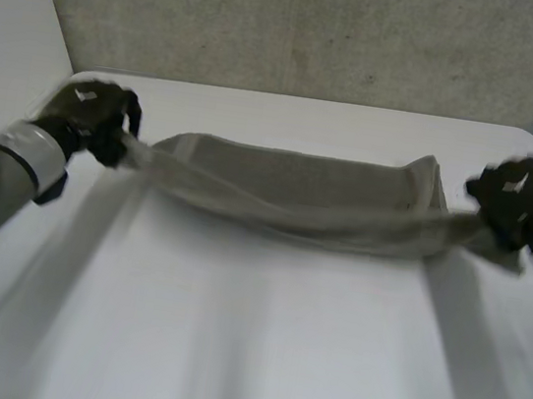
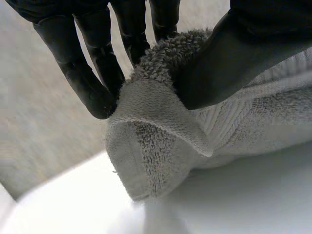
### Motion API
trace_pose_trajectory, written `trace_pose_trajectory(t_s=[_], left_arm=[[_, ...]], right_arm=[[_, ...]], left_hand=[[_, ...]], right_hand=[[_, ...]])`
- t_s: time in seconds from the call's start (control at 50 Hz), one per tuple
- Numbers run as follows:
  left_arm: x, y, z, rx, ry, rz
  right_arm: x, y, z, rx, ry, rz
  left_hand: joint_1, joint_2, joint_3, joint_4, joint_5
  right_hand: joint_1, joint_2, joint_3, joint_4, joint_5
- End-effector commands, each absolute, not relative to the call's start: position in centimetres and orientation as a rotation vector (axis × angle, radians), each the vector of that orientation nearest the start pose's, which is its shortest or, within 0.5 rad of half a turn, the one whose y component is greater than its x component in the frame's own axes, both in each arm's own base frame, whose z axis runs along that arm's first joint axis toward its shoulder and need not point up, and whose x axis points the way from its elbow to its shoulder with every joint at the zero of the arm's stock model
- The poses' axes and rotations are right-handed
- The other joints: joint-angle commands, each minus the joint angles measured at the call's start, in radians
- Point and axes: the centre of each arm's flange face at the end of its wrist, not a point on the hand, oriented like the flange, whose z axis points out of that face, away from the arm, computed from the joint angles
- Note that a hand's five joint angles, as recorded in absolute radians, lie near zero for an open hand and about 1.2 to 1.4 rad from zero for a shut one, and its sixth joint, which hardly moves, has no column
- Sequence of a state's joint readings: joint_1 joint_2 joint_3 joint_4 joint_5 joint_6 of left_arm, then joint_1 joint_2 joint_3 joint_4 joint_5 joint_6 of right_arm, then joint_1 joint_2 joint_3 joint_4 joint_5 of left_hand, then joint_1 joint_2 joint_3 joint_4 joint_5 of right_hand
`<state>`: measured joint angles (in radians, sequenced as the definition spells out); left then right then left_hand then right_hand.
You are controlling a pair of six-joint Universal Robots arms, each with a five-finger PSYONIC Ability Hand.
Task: Fold the towel.
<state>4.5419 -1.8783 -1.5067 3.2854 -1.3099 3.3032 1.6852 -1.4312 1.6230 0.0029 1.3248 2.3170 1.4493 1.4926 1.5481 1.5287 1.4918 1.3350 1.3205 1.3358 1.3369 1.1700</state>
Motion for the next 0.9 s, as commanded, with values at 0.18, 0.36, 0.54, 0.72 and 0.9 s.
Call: trace_pose_trajectory(t_s=[0.18, 0.36, 0.54, 0.72, 0.9], left_arm=[[-19.2, -31.1, 32.3, 0.534, 2.172, -2.494], [-20.0, -34.1, 28.1, 0.546, 2.385, -2.307], [-21.9, -39.0, 25.0, 0.594, 2.485, -2.194], [-24.0, -43.6, 33.5, 0.53, 2.024, -2.605], [-24.0, -43.0, 42.6, 0.278, 1.662, -3.19]], right_arm=[[19.2, -27.4, 33.9, -1.538, 2.139, -2.208], [21.9, -30.6, 31.0, -1.747, 2.177, -1.977], [25.3, -35.0, 27.4, -1.848, 2.155, -1.954], [29.3, -41.4, 32.5, -1.589, 1.715, -2.757], [28.8, -40.0, 38.9, -1.151, 1.339, -3.094]], left_hand=[[-0.053, -0.096, -0.152, -0.132, -0.27], [-0.053, -0.096, -0.152, -0.132, -0.27], [-0.053, -0.096, -0.152, -0.132, -0.27], [-0.053, -0.096, -0.152, -0.132, -0.27], [-0.053, -0.096, -0.152, -0.132, -0.27]], right_hand=[[0.061, 0.076, 0.06, 0.059, 0.052], [0.061, 0.076, 0.06, 0.059, 0.052], [0.061, 0.076, 0.06, 0.059, 0.052], [0.061, 0.076, 0.06, 0.059, 0.052], [0.061, 0.076, 0.06, 0.059, 0.052]])
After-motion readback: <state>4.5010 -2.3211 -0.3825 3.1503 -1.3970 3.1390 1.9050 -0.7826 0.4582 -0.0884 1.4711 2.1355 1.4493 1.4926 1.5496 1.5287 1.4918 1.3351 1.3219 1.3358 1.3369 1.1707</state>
